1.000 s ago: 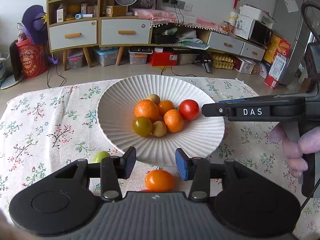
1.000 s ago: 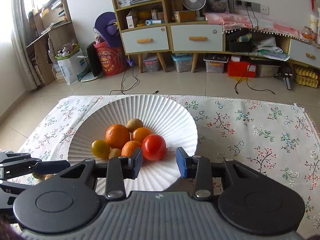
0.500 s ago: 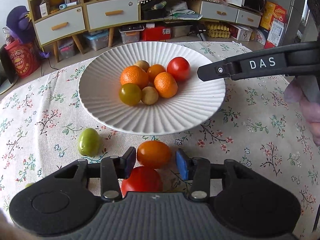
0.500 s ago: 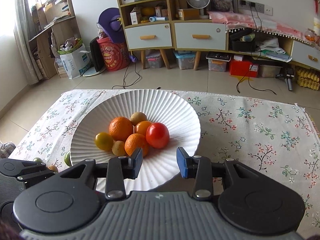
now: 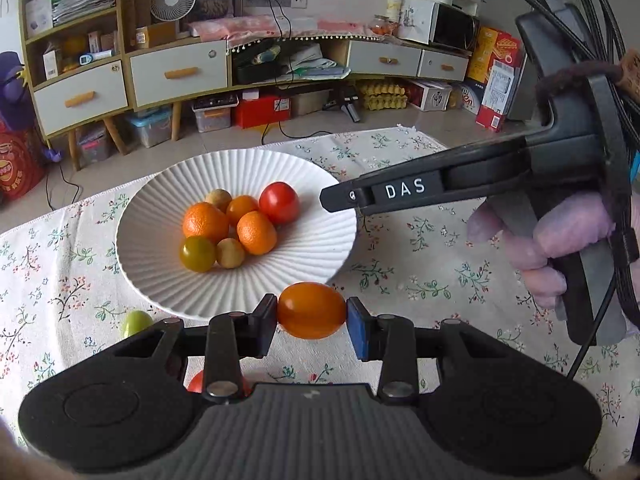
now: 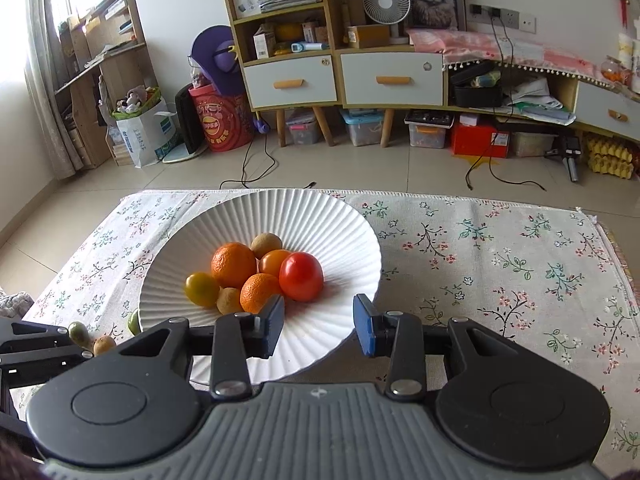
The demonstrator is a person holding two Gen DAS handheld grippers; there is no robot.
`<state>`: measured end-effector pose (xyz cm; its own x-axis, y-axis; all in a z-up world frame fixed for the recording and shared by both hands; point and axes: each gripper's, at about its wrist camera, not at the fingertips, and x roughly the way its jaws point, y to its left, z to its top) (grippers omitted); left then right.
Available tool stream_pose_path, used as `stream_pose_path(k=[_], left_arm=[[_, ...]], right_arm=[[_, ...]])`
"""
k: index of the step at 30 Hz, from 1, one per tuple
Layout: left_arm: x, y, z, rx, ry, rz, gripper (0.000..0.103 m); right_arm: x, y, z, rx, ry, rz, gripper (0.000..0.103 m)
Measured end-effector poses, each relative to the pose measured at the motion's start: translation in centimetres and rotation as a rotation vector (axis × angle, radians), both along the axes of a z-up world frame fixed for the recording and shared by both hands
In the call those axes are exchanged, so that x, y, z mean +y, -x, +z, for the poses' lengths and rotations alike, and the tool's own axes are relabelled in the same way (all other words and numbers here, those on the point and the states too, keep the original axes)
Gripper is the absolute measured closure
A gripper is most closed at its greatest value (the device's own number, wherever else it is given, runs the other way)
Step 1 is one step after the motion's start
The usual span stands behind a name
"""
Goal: Organize fruits
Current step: 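Lower the orange tomato into the bowl and open the left gripper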
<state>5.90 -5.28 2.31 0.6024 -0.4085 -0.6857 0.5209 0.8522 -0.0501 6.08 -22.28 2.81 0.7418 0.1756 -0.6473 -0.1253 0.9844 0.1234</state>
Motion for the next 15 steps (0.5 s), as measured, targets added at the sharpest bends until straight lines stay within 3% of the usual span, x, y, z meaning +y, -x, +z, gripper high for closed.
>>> stream_pose_path(k=[7, 13, 15], left_arm=[[-0.6, -3.0, -1.1, -0.016, 0.011, 0.129, 0.068], [-0.6, -3.1, -1.2, -0.015, 0.002, 0.160, 0.067], [-0.4, -2.7, -1.1, -0.026, -0.006, 0.161, 0.056]], right_arm=[[-0.3, 0.1, -0.2, 0.002, 0.003, -0.013, 0.066], [-0.3, 0.3, -0.2, 0.004, 0.007, -0.004, 0.062], [-0.3, 0.5, 0.0, 0.002, 0.009, 0.001, 0.057]])
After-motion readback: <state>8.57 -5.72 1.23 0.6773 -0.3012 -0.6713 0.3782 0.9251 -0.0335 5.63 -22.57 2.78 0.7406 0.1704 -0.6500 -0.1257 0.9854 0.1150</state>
